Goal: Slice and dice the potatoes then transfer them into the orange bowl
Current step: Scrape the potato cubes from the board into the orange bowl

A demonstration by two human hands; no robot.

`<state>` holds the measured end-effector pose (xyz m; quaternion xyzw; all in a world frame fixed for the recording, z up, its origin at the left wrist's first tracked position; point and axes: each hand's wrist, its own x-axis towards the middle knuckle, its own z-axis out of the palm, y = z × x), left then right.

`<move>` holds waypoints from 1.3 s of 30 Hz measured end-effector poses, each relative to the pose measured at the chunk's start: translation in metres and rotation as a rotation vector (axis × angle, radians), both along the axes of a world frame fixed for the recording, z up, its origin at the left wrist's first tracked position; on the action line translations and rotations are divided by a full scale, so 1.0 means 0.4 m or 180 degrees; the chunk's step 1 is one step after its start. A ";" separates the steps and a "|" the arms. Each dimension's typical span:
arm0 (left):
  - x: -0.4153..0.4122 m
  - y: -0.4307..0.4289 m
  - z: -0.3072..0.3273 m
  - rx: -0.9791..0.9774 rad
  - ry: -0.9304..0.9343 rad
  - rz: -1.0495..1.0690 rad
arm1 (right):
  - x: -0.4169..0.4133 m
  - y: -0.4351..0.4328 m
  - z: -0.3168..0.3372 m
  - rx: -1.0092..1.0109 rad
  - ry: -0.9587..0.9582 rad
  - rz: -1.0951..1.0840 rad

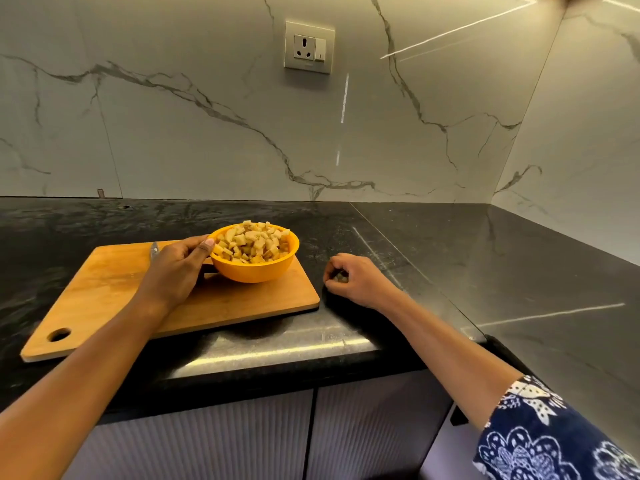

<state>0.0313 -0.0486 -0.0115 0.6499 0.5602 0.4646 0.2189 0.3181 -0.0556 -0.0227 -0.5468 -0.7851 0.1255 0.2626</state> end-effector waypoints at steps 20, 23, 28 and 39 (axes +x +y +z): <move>0.000 -0.001 0.000 0.0029 -0.0079 0.0006 | -0.028 0.044 -0.013 0.0826 -0.1574 0.0044; 0.001 0.000 0.000 0.0024 -0.0084 0.0000 | -0.027 0.040 -0.008 0.0873 -0.1579 0.0004; 0.000 -0.003 0.002 0.0032 -0.0102 0.0007 | -0.029 0.038 -0.010 0.0928 -0.1556 0.0095; 0.002 -0.020 0.011 0.0011 -0.0159 -0.0025 | -0.102 0.111 0.236 -0.1273 0.1582 -0.1022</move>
